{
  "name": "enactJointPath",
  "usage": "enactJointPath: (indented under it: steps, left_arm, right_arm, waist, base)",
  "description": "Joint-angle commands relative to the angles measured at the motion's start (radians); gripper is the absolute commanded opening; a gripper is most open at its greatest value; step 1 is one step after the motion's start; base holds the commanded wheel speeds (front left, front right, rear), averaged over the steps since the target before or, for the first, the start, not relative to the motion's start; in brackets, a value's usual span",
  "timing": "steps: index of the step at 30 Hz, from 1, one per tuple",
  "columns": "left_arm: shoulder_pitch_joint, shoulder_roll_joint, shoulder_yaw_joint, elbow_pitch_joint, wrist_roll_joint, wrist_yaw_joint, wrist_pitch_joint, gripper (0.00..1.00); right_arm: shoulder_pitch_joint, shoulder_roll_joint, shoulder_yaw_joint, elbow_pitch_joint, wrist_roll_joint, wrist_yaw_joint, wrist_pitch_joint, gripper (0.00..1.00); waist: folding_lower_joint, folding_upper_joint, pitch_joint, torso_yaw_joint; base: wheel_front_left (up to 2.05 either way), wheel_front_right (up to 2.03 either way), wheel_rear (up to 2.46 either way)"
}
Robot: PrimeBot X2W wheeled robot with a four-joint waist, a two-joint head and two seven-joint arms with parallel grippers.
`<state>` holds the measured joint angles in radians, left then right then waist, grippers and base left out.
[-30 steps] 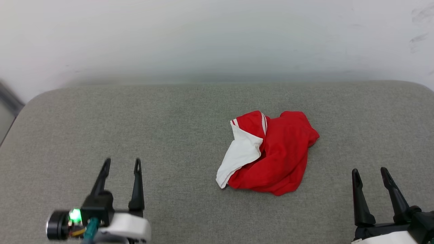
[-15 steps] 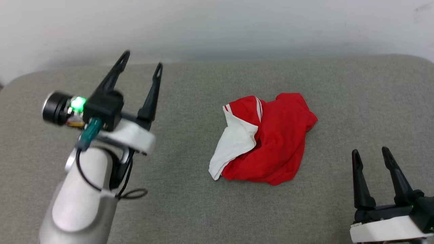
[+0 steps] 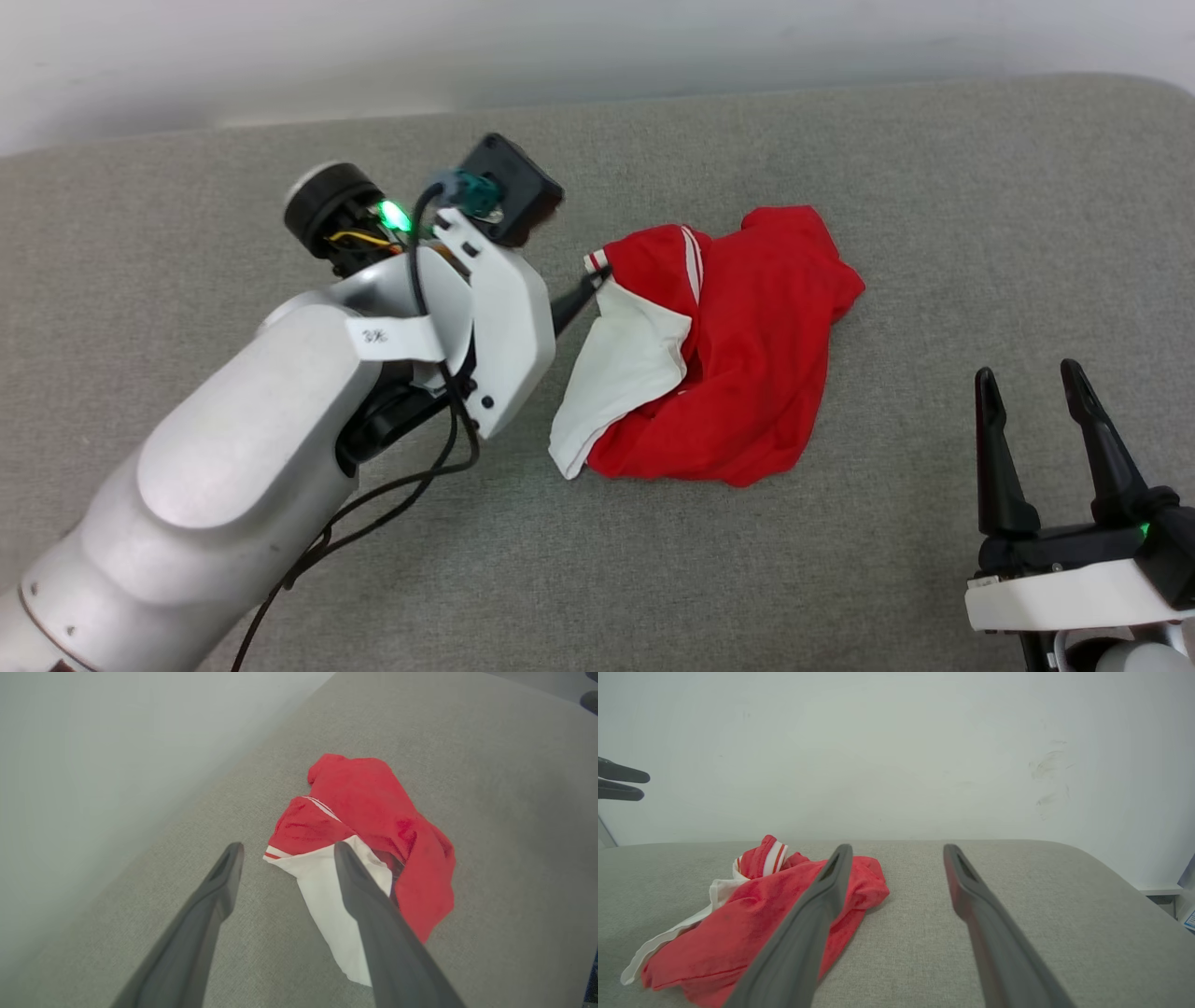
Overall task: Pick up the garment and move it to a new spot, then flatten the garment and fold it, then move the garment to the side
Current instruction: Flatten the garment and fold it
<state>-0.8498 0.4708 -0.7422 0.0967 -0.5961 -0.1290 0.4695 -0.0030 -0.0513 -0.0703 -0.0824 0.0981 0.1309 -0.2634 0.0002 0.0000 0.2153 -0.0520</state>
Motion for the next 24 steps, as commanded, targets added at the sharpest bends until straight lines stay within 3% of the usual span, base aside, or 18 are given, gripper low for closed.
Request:
enactJointPath:
  steps: [1, 5, 10, 17, 23, 24]
  left_arm:
    - [-0.027, 0.017, -0.03, -0.009, -0.048, 0.0, 0.044, 1.0]
    - [-0.093, 0.076, -0.158, -0.024, -0.176, 0.0, 0.174, 1.0]
    - [-0.15, 0.118, -0.294, -0.021, -0.269, 0.0, 0.243, 1.0]
    - [-0.2, 0.14, -0.472, 0.002, -0.321, 0.0, 0.256, 1.0]
    - [-0.19, 0.133, -0.534, 0.062, -0.311, 0.0, 0.243, 1.0]
    - [-0.191, 0.13, -0.538, 0.064, -0.304, 0.0, 0.235, 0.72]
  right_arm:
    - [-0.015, 0.002, 0.003, -0.005, -0.001, 0.0, -0.002, 1.0]
    - [-0.032, 0.002, 0.006, -0.01, -0.003, 0.0, -0.002, 1.0]
    - [-0.055, 0.002, 0.006, -0.013, 0.0, 0.0, -0.002, 1.0]
    - [-0.086, 0.002, 0.008, -0.018, 0.011, 0.0, -0.002, 1.0]
    - [-0.107, 0.002, 0.019, -0.013, 0.016, 0.0, -0.002, 1.0]
    - [-0.108, 0.002, 0.02, -0.012, 0.016, 0.0, -0.002, 1.0]
  waist:
    - [-0.0002, 0.0, 0.016, -0.009]
    - [-0.0002, 0.0, 0.048, -0.024]
    - [-0.0002, 0.0, 0.092, -0.046]
    - [-0.0002, 0.0, 0.157, -0.067]
    - [-0.0002, 0.0, 0.188, -0.081]
    - [-0.0002, 0.0, 0.189, -0.081]
  base:
    - [0.0, 0.0, 0.0]
    - [0.0, 0.0, 0.0]
    - [0.0, 0.0, 0.0]
    - [0.0, 0.0, 0.0]
    - [0.0, 0.0, 0.0]
    - [0.0, 0.0, 0.0]
